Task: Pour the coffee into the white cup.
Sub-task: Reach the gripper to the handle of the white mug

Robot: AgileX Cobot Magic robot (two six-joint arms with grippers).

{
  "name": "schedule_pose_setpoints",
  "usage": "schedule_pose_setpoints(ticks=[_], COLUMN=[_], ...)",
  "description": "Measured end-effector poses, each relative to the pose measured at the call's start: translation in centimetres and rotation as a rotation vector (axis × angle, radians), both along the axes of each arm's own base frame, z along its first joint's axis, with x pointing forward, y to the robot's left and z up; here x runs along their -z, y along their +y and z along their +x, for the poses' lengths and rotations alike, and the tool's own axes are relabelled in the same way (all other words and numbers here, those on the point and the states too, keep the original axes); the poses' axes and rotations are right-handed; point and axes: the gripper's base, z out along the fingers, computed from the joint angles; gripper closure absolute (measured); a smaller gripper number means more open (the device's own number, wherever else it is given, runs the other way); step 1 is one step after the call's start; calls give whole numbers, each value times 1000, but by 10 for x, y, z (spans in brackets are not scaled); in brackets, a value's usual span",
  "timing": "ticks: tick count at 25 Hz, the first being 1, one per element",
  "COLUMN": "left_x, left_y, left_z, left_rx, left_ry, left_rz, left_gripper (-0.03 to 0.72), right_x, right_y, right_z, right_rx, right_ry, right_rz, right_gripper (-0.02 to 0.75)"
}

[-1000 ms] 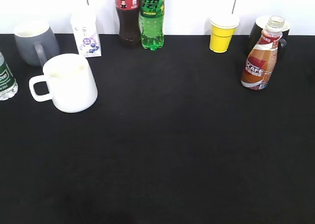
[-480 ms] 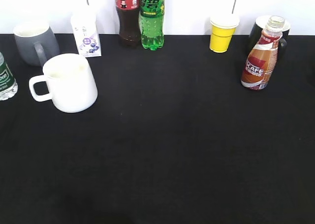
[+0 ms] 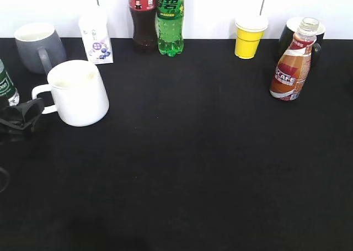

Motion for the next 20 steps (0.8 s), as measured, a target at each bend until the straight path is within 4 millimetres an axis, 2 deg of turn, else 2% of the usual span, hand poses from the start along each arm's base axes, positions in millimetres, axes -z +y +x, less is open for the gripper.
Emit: schedule_pose_setpoints(ticks=[9, 14, 18, 20], left_x=[24, 21, 30, 34], left_y=[-2, -6, -10, -12], left_z=[28, 50, 73, 86], left_rx=[-44, -36, -39, -36], left_ry=[13, -22, -27, -54], left_rz=[-11, 18, 18, 13], left_gripper=[132, 252, 307, 382], right_x=[0, 0, 0, 0], right_y=[0, 0, 0, 0], right_z=[0, 0, 0, 0], right_rx=[0, 0, 0, 0], right_ry=[0, 0, 0, 0], right_rz=[0, 0, 0, 0], right_gripper=[162, 162, 162, 162])
